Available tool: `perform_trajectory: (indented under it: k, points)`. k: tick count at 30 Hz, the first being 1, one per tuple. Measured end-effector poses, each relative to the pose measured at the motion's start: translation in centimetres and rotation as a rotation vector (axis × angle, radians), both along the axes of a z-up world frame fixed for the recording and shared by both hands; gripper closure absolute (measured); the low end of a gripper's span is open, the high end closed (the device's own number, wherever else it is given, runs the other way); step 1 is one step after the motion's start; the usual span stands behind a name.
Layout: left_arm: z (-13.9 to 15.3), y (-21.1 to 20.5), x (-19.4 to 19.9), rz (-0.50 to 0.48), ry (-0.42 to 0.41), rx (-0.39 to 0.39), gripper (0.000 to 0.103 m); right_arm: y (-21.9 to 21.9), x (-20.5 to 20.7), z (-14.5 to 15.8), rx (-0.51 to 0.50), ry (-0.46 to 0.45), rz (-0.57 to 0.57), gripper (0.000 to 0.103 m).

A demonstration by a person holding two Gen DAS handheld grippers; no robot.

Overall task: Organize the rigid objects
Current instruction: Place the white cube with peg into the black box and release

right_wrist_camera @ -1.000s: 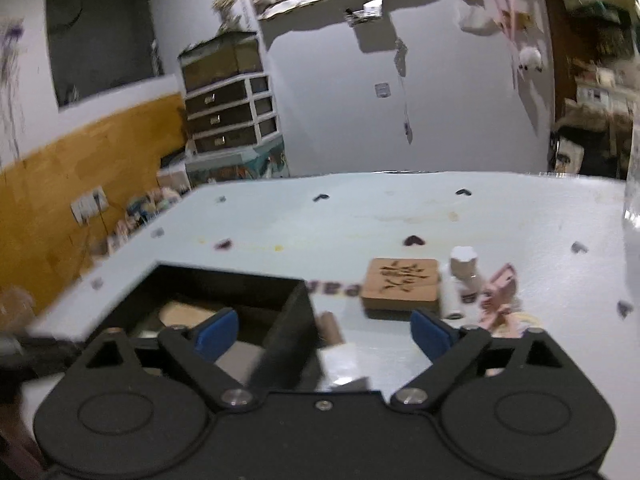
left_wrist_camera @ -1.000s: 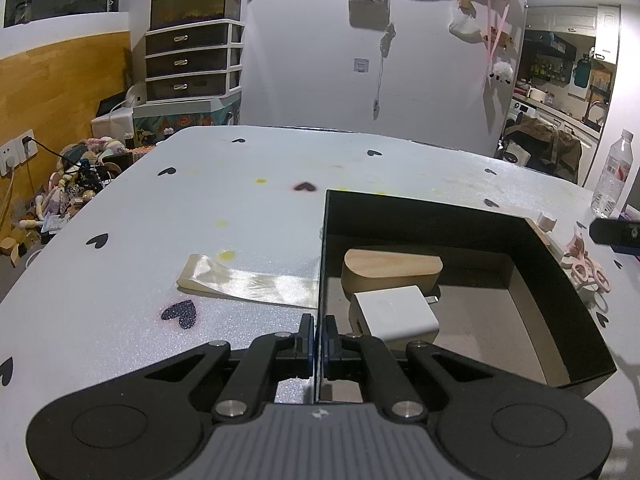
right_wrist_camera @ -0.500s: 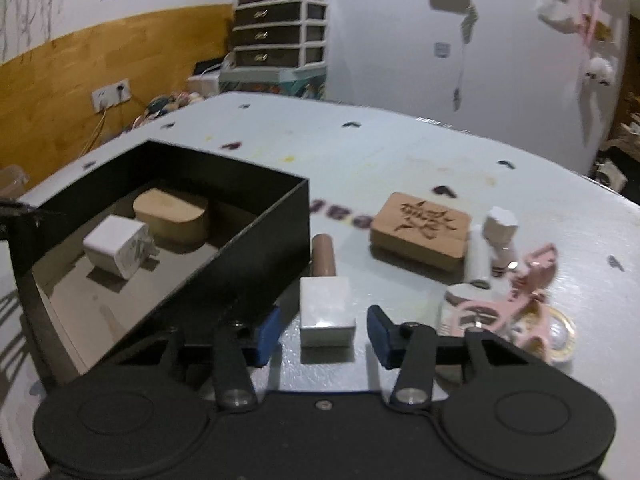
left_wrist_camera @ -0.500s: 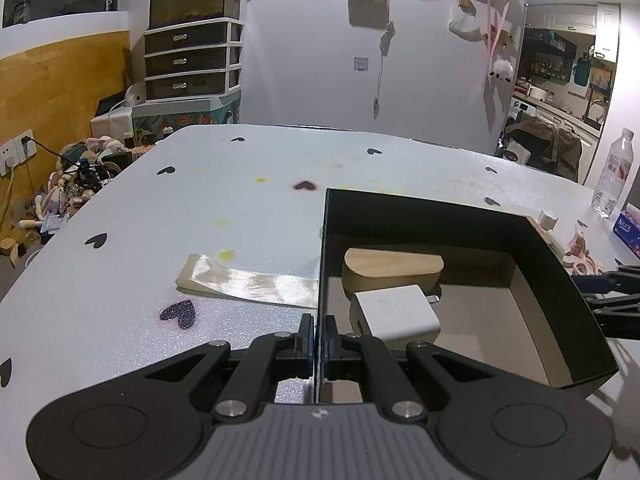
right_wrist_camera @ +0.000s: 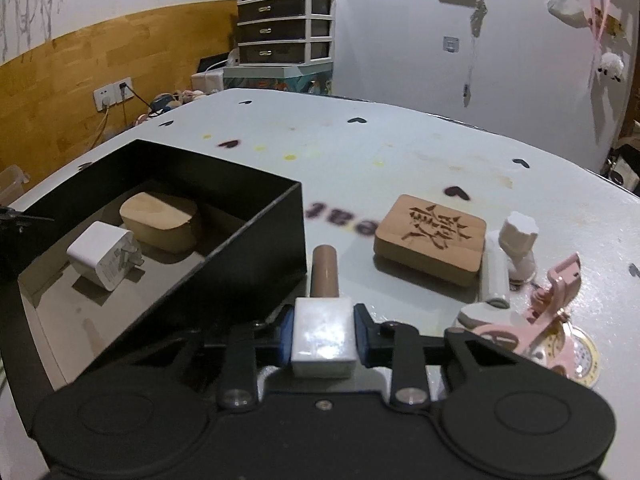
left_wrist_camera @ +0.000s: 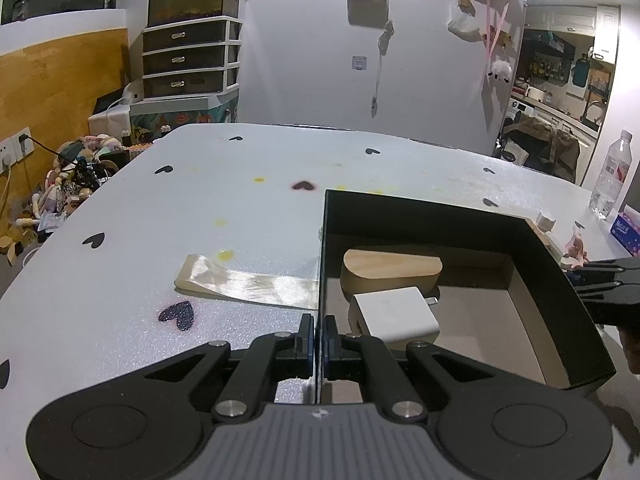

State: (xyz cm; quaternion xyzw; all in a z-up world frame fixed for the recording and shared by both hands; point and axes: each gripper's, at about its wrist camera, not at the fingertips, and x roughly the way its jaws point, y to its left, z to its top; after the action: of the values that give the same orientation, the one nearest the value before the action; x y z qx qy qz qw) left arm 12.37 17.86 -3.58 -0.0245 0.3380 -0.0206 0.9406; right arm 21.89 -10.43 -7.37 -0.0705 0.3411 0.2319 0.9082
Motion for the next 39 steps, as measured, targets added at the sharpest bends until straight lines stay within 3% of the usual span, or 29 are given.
perform_trajectory:
  k: [6, 12, 18, 23, 26, 29, 33, 37, 39]
  points:
    - [-0.1, 0.0, 0.0, -0.002, 0.001, 0.009, 0.099, -1.9, -0.4, 0.9, 0.058, 0.047, -0.132, 0.071]
    - [0.0, 0.2, 0.0, -0.003, 0.000, 0.001, 0.099, -3.0, -2.5, 5.1, 0.166, -0.038, -0.186, 0.071]
    - [0.0, 0.2, 0.0, -0.001, 0.001, -0.001, 0.099, -0.1, -3.8, 8.3, 0.253, -0.059, -0.006, 0.071]
    - [0.1, 0.2, 0.0, 0.002, 0.001, -0.004, 0.099, 4.1, -3.6, 7.7, 0.255, 0.055, 0.155, 0.071]
    - [0.1, 0.2, 0.0, 0.001, 0.001, -0.004, 0.099, 6.2, -3.5, 6.7, 0.214, 0.133, 0.191, 0.071]
    - [0.1, 0.2, 0.0, 0.001, 0.001, -0.004, 0.099, 7.7, -3.5, 6.0, 0.143, 0.161, 0.149, 0.071]
    - [0.2, 0.2, -0.1, 0.003, 0.000, -0.008, 0.099, 8.0, -3.2, 5.9, 0.065, 0.127, 0.025, 0.071]
    - [0.2, 0.2, 0.0, 0.005, 0.000, -0.010, 0.099, 7.6, -1.8, 6.1, 0.044, 0.123, -0.105, 0.071]
    - [0.2, 0.2, 0.0, 0.005, 0.000, -0.010, 0.099, 7.6, -1.4, 6.2, 0.063, 0.152, -0.118, 0.071]
